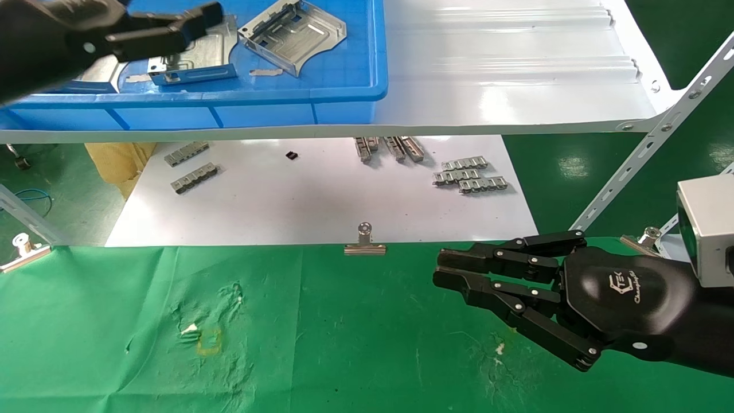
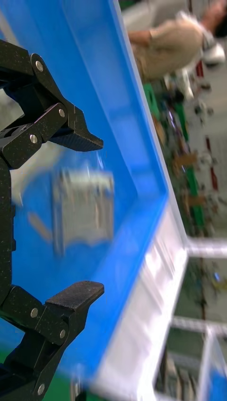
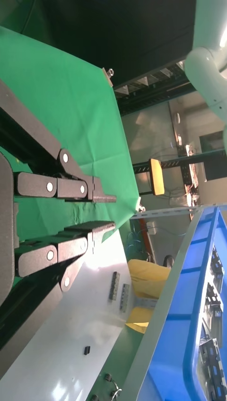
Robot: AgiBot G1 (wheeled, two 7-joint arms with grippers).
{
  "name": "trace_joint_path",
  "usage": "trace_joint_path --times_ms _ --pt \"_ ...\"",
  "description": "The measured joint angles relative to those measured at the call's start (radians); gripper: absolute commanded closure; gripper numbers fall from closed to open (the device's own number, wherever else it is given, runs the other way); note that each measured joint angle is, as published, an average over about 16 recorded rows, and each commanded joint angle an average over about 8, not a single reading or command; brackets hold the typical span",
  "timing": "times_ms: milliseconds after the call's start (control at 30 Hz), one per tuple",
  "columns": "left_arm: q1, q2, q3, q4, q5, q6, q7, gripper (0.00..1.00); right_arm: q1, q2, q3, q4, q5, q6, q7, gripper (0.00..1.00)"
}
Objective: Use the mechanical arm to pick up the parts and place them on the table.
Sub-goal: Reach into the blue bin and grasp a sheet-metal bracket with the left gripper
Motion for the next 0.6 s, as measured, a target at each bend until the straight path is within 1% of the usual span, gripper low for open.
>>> trace_joint_path --times_ms 267,600 --pt "-0.119 -0.016 0.071 0.086 0.153 -0.083 -0.131 0.00 0.000 0.000 0.000 0.000 0.000 0.000 0.000 1.00" --pt "-0.261 -0.015 0.166 0.186 0.342 -0.137 -0.317 0.00 0.000 0.000 0.000 0.000 0.000 0.000 0.000 1.00"
